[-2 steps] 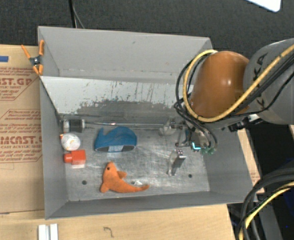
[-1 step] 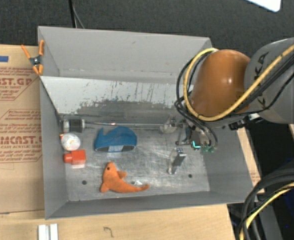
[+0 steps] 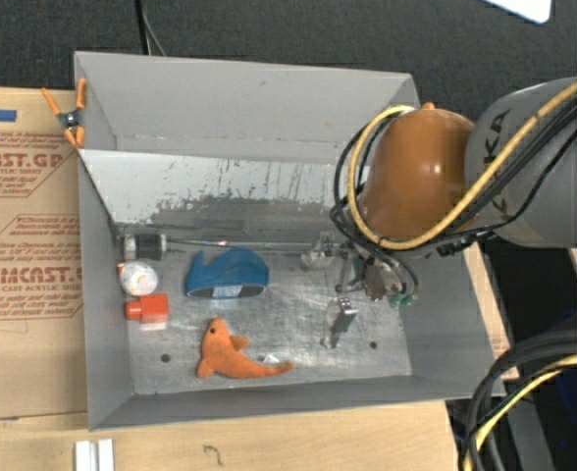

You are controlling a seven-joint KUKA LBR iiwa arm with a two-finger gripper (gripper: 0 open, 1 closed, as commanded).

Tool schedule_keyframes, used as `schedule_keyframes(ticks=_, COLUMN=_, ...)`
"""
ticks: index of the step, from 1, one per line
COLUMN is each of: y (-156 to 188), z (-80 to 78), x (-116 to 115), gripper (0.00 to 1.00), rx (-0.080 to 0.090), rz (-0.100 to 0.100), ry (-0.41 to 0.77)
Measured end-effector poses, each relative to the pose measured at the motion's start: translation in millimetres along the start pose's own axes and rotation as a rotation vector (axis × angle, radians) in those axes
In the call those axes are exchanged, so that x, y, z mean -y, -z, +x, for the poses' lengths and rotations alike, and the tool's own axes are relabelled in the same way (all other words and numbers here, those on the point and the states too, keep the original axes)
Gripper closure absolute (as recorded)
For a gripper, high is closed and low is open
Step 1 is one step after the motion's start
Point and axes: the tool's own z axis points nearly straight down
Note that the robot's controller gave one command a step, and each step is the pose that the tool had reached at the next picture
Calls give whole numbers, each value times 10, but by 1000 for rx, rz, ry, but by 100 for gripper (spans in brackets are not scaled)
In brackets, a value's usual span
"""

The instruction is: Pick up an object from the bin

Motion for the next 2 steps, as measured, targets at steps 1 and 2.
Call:
schedule_keyframes(ticks=1, y=-355, z=112, x=-305, gripper=0, rx=-5, rz=-3, ry=127)
schedule_keyframes(ticks=2, y=-967, z=107, x=-579, gripper=100, rx=-8, rz=-3, ry=152)
